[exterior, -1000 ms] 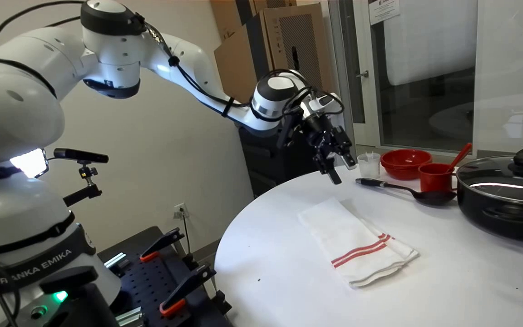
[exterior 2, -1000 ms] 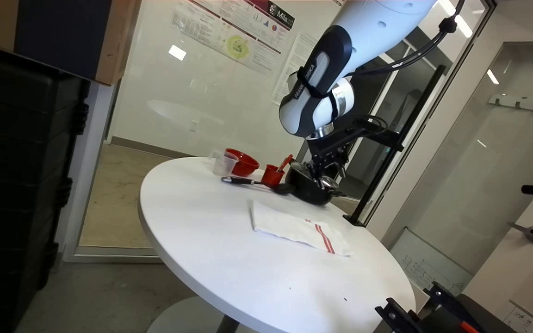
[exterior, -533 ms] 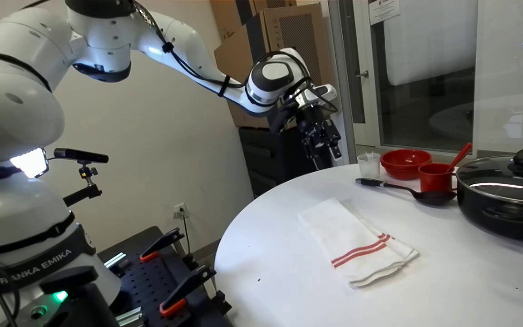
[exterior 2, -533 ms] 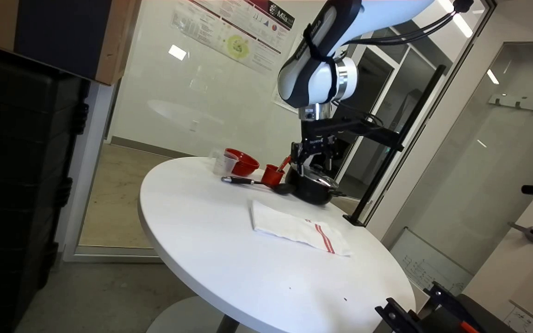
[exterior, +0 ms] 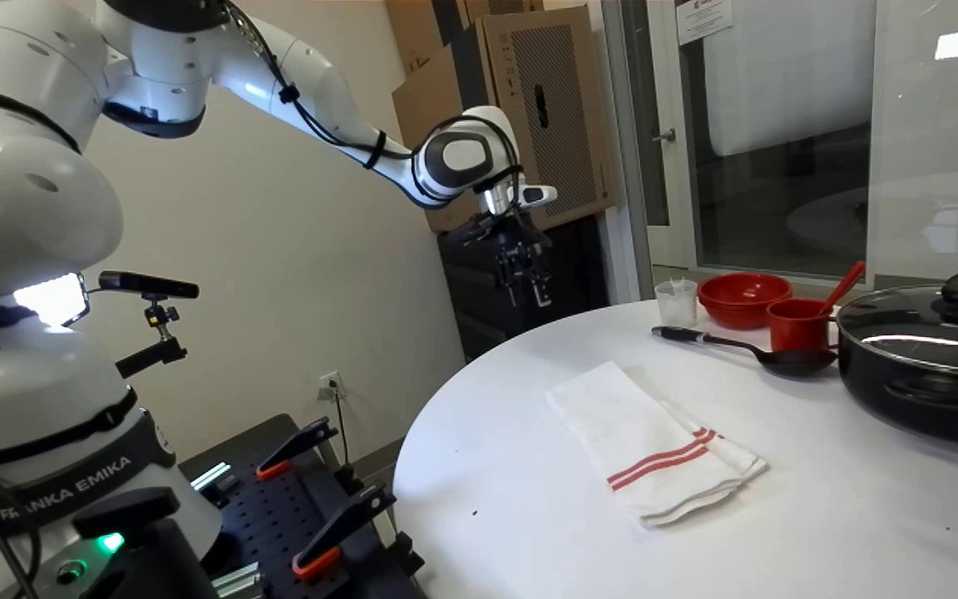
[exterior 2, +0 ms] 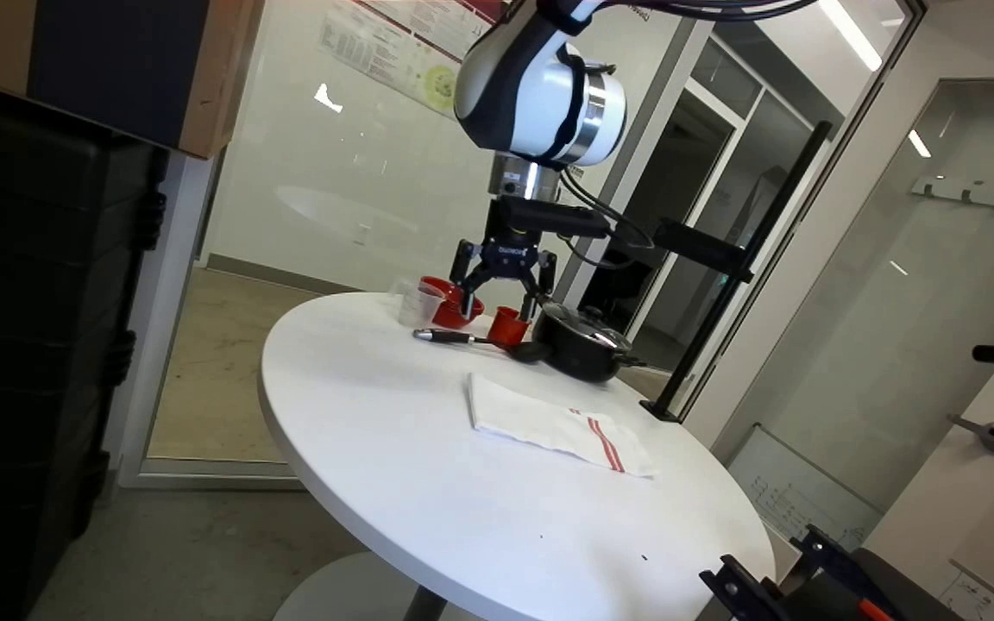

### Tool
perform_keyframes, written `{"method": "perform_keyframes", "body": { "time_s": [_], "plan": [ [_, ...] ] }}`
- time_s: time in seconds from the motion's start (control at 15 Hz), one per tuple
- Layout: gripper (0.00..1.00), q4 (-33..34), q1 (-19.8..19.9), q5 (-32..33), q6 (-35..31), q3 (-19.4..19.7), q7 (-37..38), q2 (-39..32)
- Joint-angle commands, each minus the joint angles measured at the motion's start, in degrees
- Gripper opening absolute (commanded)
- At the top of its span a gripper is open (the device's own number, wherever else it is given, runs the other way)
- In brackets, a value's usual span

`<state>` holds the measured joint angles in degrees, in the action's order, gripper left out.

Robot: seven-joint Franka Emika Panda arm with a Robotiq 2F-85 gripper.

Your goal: Fold the towel

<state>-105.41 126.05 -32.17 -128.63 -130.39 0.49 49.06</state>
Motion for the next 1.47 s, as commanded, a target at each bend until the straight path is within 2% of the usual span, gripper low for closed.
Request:
{"method": "perform_keyframes", "body": {
  "time_s": [0.0, 0.47, 0.8, 1.4],
  "plan": [
    [1.0, 4.8, 1.1, -3.4, 2.9, -1.6, 2.2, 4.6],
    [1.0, 16.4, 7.5, -5.5, 9.9, -1.5, 8.1, 15.9],
    [1.0, 24.9, 12.1, -4.9, 13.8, -1.2, 9.6, 22.2],
    [0.99, 36.0, 17.1, -5.1, 19.0, -0.6, 12.6, 30.0]
  ]
}}
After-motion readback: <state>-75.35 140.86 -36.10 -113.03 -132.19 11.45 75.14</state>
